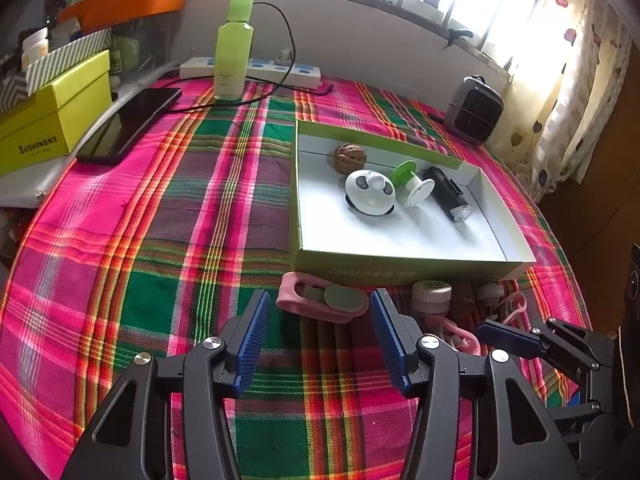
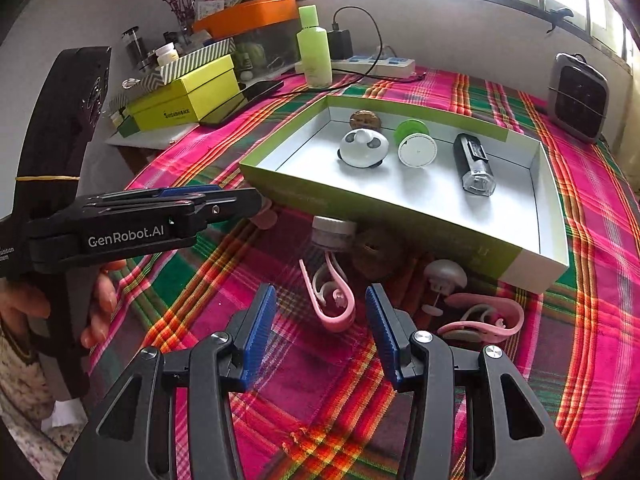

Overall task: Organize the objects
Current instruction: 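Reach the right gripper to the pink hook-shaped clip and grasp it, then grasp the pink-and-white clip with the left gripper while the right holds the pink hook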

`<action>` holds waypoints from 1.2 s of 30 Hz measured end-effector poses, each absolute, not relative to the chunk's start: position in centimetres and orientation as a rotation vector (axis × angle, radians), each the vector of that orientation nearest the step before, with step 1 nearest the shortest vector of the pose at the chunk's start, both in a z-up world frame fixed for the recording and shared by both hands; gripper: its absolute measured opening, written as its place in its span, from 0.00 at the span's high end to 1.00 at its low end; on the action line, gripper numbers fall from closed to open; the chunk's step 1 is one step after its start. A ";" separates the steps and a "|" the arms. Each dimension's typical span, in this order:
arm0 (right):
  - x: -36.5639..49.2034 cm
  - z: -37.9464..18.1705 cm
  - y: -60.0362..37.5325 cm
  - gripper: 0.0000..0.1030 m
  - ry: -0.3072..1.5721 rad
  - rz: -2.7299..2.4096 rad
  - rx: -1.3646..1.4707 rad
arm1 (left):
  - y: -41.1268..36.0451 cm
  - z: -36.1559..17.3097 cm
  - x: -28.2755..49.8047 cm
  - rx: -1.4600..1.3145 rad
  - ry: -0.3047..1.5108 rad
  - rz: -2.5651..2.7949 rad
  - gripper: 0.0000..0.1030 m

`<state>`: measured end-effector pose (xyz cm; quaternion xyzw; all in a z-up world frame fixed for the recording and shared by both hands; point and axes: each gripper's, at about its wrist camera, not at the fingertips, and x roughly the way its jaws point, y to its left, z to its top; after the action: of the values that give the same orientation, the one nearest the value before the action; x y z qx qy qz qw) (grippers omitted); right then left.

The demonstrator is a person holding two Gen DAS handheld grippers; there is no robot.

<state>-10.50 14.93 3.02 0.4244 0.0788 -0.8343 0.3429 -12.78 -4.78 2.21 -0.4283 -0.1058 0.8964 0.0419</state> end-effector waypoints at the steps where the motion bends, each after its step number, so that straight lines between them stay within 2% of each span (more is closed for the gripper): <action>1: -10.5 2.9 14.9 0.53 0.205 -2.166 1.107 | -4.8 2.0 -13.0 -1.324 -0.320 2.744 0.50; 13: -10.3 2.1 13.7 0.54 0.289 -2.181 1.104 | -4.4 1.9 -12.8 -1.281 -0.386 2.655 0.50; 18: -10.3 2.1 14.1 0.74 0.301 -2.220 1.106 | -3.9 2.0 -12.2 -1.280 -0.383 2.618 0.50; 36: -9.6 2.2 15.7 0.77 0.265 -2.249 1.118 | -3.3 2.4 -11.4 -1.232 -0.246 2.663 0.50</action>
<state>-9.58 15.69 2.18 0.4219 0.0999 -0.8487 0.3030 -11.37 -3.30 2.44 -0.4166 -0.0833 0.8999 0.0985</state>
